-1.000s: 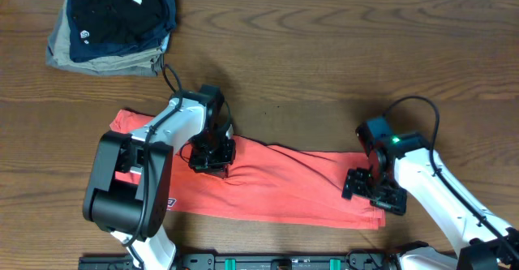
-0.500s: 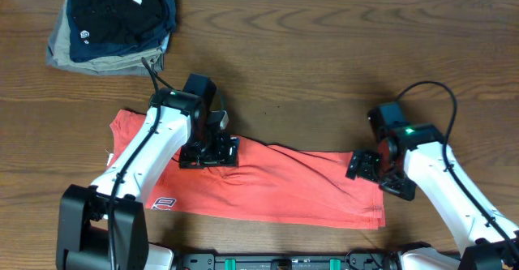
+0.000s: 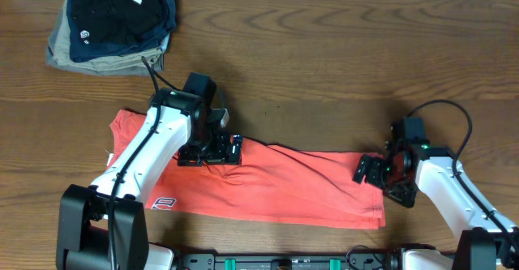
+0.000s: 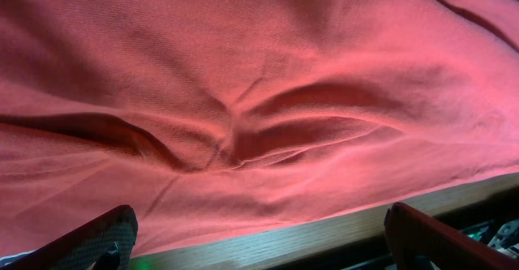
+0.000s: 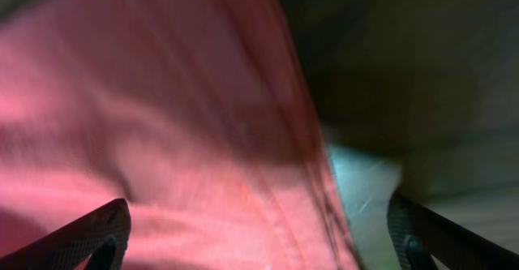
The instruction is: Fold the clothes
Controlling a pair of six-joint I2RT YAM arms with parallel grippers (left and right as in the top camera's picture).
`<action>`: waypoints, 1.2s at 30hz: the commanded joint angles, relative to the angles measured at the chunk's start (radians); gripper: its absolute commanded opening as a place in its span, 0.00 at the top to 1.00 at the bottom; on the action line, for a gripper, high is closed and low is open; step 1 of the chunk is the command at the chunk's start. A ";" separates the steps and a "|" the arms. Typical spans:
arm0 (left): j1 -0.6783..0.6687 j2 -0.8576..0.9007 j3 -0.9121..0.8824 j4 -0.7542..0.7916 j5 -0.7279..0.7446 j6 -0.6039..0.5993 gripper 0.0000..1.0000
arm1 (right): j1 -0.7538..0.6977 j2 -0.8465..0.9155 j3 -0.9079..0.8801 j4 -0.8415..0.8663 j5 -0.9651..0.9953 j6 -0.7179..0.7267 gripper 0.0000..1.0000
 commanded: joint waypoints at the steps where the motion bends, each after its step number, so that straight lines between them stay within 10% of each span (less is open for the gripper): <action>1: 0.001 0.000 0.009 -0.002 -0.013 0.009 0.02 | -0.008 0.000 -0.008 0.013 -0.143 -0.032 0.01; 28: 0.001 0.000 0.009 0.008 -0.013 0.009 0.02 | -0.113 0.000 -0.074 -0.003 -0.249 -0.026 0.04; 36: 0.001 0.000 0.009 0.008 -0.013 0.009 0.02 | -0.114 0.000 -0.072 -0.008 -0.262 -0.024 0.94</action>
